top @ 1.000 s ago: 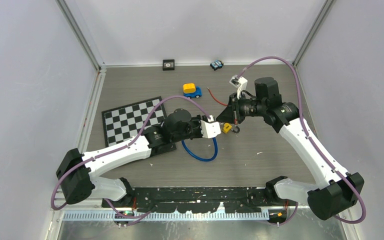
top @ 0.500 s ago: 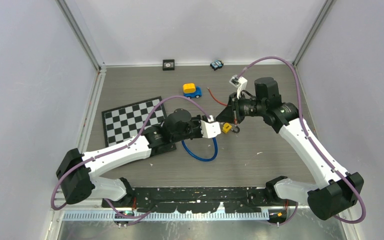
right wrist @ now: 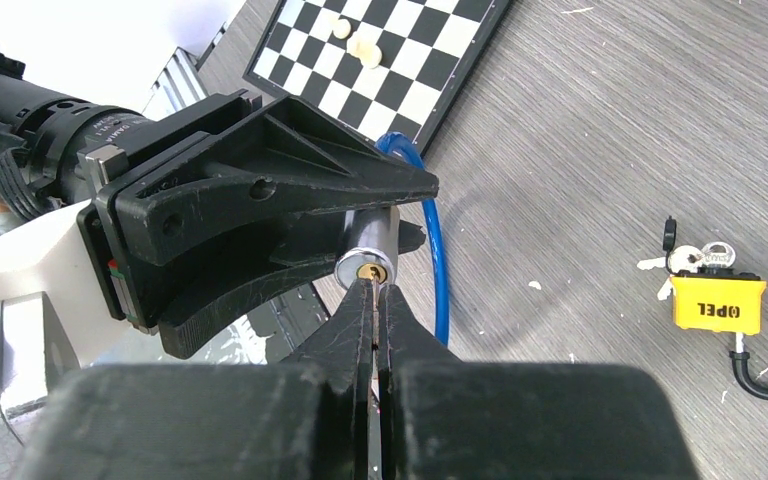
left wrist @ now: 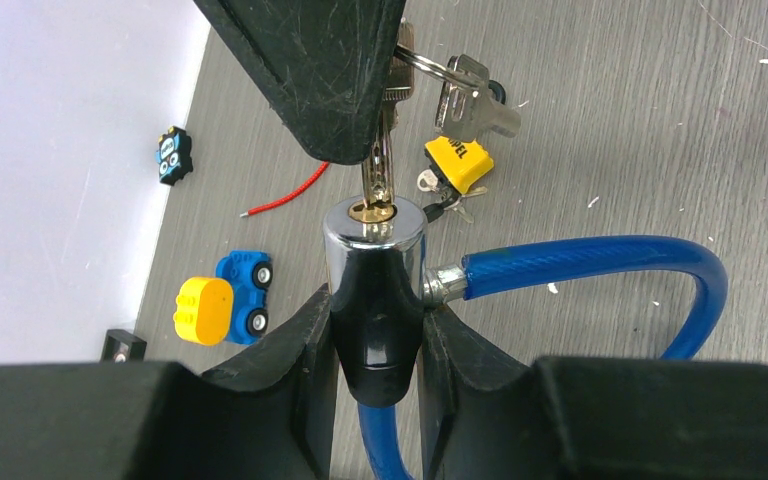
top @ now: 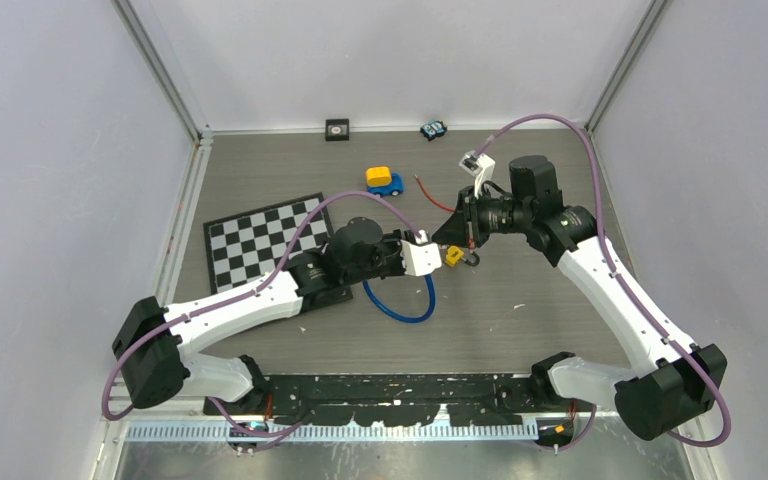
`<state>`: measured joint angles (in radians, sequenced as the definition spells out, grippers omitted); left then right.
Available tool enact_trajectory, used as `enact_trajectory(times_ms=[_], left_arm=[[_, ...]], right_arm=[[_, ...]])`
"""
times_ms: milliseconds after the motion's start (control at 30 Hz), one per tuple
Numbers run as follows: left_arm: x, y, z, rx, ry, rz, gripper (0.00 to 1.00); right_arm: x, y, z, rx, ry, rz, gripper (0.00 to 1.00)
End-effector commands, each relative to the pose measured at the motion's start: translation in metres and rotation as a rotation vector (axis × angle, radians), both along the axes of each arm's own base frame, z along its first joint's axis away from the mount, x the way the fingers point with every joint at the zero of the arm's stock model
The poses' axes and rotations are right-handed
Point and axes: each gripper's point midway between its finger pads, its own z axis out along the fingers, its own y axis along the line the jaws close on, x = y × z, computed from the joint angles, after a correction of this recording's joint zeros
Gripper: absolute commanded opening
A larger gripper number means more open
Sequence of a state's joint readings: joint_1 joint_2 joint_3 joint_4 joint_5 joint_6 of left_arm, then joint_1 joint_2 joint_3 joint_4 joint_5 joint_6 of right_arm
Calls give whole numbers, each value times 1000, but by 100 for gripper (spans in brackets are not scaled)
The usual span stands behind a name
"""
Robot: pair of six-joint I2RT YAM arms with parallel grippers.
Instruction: Unlock with the key
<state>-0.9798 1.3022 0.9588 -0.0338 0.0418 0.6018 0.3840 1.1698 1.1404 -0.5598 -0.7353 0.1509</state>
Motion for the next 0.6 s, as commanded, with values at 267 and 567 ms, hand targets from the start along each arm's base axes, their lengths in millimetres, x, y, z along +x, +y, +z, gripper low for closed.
enact_trajectory(times_ms=[267,567], left_arm=[[-1,-8,41,-133,-60,-12,0],[-1,-8,40,-132,-57,-13,0]], right_arm=[[5,4,15,39,-47,2,0],[6,4,15,38,-46,-2,0]])
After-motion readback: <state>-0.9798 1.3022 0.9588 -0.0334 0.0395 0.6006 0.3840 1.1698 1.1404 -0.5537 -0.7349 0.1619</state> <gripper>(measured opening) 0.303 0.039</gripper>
